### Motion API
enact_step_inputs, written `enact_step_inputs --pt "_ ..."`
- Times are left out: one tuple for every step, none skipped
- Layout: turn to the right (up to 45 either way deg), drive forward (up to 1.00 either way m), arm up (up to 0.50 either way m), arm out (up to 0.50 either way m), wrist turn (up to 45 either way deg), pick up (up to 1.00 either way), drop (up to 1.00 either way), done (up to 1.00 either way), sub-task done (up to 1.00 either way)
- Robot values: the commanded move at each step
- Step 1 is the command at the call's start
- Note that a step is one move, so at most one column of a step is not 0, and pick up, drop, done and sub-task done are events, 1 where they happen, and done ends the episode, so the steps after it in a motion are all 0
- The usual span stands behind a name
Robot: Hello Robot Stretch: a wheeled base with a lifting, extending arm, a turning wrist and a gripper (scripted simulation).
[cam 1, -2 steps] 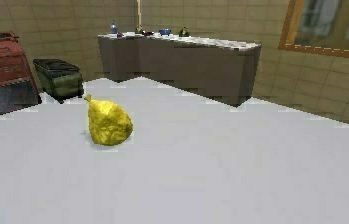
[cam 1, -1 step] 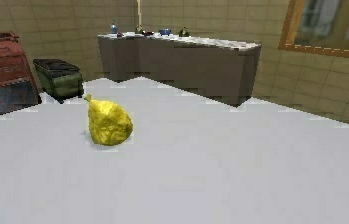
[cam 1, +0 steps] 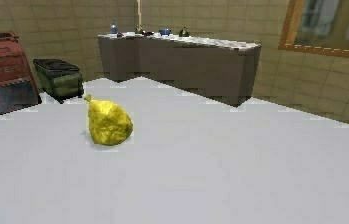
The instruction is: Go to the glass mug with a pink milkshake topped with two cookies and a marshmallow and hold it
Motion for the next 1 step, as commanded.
enact_step_inputs --pt "0.0 0.00 0.00 0.00 0.0 0.00 0.00 1.00 0.00"
